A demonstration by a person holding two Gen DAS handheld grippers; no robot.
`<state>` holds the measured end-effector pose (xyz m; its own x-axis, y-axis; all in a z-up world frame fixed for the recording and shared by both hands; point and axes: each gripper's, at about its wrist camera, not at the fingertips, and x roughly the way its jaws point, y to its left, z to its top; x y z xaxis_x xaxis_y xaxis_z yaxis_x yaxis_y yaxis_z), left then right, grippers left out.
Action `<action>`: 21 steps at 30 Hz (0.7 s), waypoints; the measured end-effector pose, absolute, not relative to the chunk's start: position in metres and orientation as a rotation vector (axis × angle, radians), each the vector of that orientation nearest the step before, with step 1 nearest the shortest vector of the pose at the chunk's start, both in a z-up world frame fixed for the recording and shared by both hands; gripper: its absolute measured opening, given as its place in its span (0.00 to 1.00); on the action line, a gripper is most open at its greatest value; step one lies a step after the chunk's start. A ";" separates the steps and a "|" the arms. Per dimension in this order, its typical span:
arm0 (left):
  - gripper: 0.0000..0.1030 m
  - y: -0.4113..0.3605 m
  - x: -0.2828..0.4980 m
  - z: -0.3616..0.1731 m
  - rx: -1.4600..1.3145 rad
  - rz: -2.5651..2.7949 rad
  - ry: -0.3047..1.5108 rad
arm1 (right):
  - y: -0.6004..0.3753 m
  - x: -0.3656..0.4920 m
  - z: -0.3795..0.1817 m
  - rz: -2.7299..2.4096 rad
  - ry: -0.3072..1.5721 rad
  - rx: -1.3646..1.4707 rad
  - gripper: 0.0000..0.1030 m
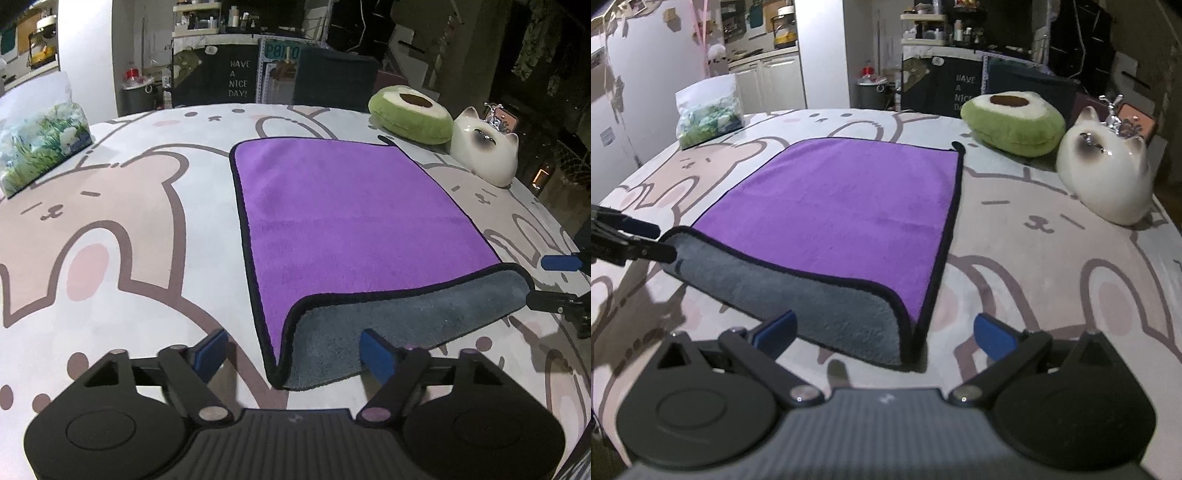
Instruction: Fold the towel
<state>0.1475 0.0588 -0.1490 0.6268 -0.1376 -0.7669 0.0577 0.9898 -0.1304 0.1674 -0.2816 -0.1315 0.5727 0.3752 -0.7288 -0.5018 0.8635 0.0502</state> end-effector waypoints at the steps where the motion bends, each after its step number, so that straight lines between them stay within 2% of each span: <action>1: 0.68 0.060 0.149 -0.150 -0.104 -0.122 0.891 | -0.281 0.170 -0.133 0.525 0.814 -0.175 0.99; 5: 0.52 0.064 0.154 -0.151 -0.135 -0.166 0.908 | -0.286 0.179 -0.137 0.594 0.844 -0.147 0.99; 7: 0.47 0.065 0.155 -0.152 -0.141 -0.181 0.913 | -0.287 0.181 -0.136 0.593 0.845 -0.146 0.99; 9: 0.43 0.066 0.156 -0.152 -0.141 -0.189 0.914 | -0.286 0.183 -0.135 0.604 0.846 -0.173 0.86; 11: 0.39 0.067 0.158 -0.152 -0.142 -0.195 0.918 | -0.286 0.188 -0.136 0.590 0.877 -0.171 0.61; 14: 0.28 0.069 0.160 -0.152 -0.150 -0.202 0.932 | -0.287 0.195 -0.140 0.585 0.927 -0.150 0.47; 19: 0.25 0.069 0.161 -0.153 -0.146 -0.205 0.956 | -0.281 0.196 -0.144 0.620 0.946 -0.187 0.25; 21: 0.23 0.069 0.162 -0.152 -0.149 -0.205 0.967 | -0.279 0.194 -0.144 0.625 0.949 -0.199 0.22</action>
